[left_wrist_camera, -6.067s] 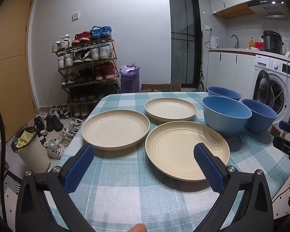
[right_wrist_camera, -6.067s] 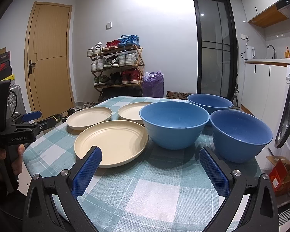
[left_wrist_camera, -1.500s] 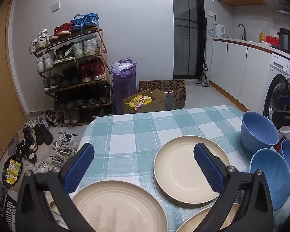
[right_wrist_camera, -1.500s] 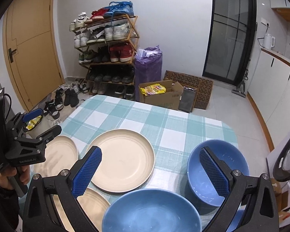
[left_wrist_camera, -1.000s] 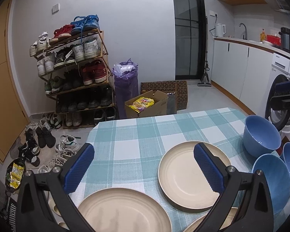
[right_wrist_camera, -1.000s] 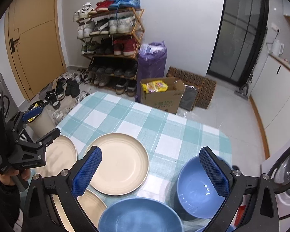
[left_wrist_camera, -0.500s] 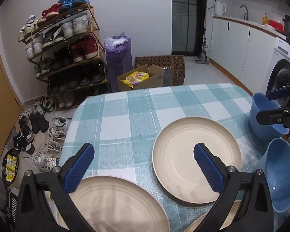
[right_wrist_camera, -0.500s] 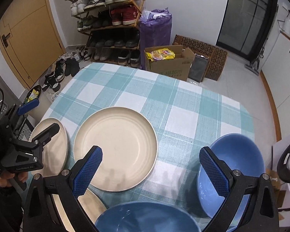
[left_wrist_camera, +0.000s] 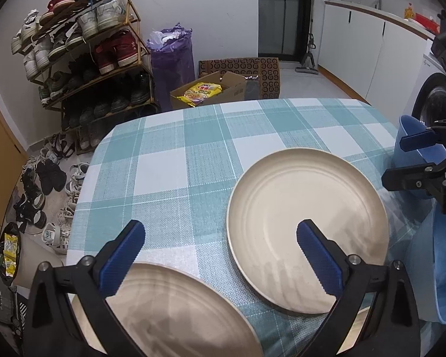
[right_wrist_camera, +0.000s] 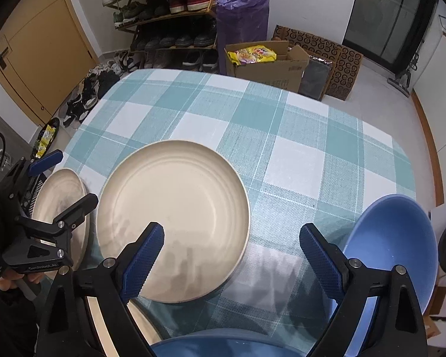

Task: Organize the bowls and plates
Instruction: 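Move both tools forward and down toward the rim of the large cream plate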

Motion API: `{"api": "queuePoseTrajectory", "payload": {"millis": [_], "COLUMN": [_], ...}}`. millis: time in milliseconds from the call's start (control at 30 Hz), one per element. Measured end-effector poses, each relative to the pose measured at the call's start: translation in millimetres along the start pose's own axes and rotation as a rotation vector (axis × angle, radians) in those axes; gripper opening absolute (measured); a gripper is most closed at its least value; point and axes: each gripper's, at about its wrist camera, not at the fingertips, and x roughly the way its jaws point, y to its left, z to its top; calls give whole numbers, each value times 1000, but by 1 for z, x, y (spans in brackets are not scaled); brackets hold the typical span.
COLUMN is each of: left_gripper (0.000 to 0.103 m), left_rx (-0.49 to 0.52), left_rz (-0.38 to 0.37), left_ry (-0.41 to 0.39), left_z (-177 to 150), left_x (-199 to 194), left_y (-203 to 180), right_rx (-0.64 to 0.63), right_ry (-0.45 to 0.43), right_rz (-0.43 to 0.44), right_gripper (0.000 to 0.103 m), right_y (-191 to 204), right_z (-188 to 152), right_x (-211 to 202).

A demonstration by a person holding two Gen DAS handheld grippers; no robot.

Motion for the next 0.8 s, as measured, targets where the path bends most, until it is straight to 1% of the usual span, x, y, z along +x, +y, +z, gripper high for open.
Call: {"api": "queuePoseTrajectory", "payload": {"millis": [200,233,267,367,433,600,667,700,800], "left_gripper": [102,100,95,90,86,84,74,74,72], "left_rx": [10,14,19,31,31,27,29,27,27], "left_rz": [-8,-12,-16,-22,-29,-41,-44,-44,-45], "left_ry": [32,37,42,62,71,85,96,102,106], "left_z": [0,-1,-1,-3,-4,-5,-6,-7,-8], "left_x": [12,13,15,20,23,27,29,30,31], "left_y": [-3,-4,-4,-7,-7,-9,-9,-9,-8], "right_rx": [-14,-15,-16,-19,-21,-24,-24,-26,-53], "right_ry": [71,77,85,113,123,126,127,127,126], "right_rz": [-2,-5,-12,-14,-10,-14,-16,-16,11], "right_gripper": [88,88,88,87,85,84,84,84,79], "right_y": [3,3,3,3,3,3,3,3,9], "right_z": [0,0,0,-2,-3,-1,0,0,-1], "right_x": [25,28,31,42,48,52,52,52,50]}}
